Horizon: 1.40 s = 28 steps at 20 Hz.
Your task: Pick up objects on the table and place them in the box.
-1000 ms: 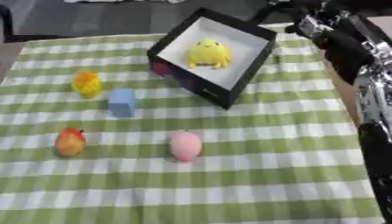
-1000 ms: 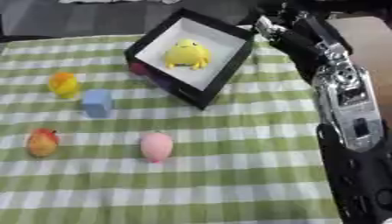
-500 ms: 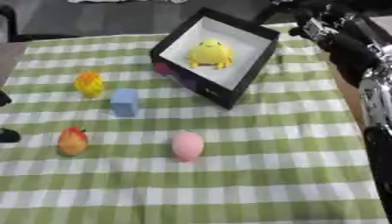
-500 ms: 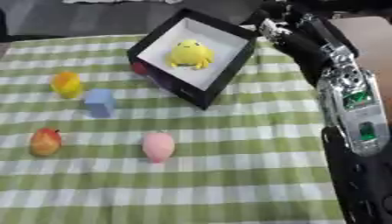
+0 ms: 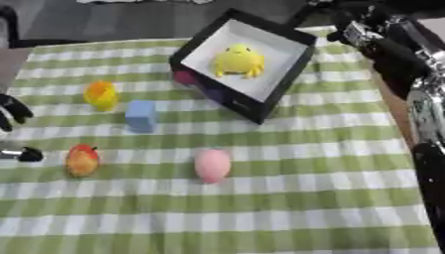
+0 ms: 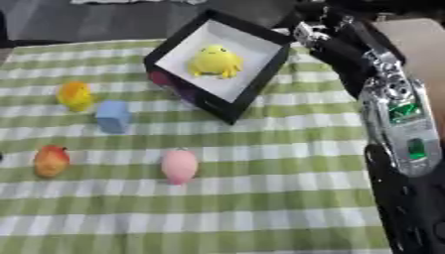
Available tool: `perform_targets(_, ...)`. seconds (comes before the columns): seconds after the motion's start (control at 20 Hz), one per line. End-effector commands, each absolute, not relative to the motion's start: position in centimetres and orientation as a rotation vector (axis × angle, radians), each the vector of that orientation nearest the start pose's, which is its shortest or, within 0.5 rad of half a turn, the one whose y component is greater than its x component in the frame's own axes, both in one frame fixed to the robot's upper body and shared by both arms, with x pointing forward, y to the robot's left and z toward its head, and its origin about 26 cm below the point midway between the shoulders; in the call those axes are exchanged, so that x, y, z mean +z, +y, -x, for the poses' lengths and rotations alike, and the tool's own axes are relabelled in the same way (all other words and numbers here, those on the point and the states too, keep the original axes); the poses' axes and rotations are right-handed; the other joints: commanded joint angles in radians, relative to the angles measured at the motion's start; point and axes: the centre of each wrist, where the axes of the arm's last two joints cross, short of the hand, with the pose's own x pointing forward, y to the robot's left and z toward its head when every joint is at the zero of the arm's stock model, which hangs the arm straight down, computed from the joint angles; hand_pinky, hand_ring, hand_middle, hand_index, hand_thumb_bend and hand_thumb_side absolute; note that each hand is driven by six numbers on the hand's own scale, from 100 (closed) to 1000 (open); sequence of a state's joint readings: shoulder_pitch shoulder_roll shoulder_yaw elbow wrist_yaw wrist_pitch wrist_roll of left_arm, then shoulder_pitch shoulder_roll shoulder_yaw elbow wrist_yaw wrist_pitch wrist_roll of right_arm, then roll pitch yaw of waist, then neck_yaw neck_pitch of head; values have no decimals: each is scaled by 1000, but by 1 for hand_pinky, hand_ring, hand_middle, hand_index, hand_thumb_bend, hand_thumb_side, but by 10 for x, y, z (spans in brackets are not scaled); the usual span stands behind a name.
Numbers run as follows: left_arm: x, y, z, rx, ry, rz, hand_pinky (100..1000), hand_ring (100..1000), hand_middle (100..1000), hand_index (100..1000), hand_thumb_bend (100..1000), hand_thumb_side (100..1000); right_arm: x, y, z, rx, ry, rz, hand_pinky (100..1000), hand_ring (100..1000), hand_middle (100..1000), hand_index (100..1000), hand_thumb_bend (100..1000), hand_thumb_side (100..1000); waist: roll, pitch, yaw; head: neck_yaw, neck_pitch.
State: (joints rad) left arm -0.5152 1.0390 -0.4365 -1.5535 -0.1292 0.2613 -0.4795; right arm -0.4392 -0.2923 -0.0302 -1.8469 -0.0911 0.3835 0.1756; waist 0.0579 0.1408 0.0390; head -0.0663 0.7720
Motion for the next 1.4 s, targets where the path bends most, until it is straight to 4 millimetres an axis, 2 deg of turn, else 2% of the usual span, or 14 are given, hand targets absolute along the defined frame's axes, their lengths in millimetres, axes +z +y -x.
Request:
perform_targets(0.05, 213, 351, -356, -1358, -1106, -584, 779, 717, 734, 821, 740, 373, 217, -258, -335, 427, -1877, -6, 952, 727, 775, 810, 233, 379, 11, -9, 0, -1, -2)
perform_targets(0.5, 199, 331, -377, -1431, -1058, -548, 777, 724, 737, 809, 696, 247, 217, -258, -335, 427, -1877, -11, 952, 727, 775, 810, 235, 377, 12, -11, -4, 9, -2)
perform_targets(0.85, 183, 318, -389, -1490, -1023, -516, 764, 719, 725, 799, 700, 246, 217, -257, -335, 426, -1877, -14, 953, 728, 775, 811, 229, 380, 11, -12, -6, 17, -2)
perform_targets(1.05, 170, 319, -393, -1510, -1007, -542, 749, 710, 711, 785, 699, 231, 217, -257, -335, 424, -1879, -16, 953, 728, 776, 811, 228, 380, 10, -11, -8, 19, -2)
perform_targets(1.2, 160, 318, -395, -1513, -1001, -529, 726, 682, 684, 763, 666, 236, 217, -257, -335, 426, -1878, -16, 953, 728, 776, 811, 227, 382, 8, -10, -9, 17, -2)
perform_targets(1.4, 159, 311, -396, -1566, -1003, -535, 713, 672, 670, 745, 636, 206, 217, -257, -335, 426, -1878, -15, 953, 728, 776, 811, 226, 382, 7, -9, -9, 20, -2)
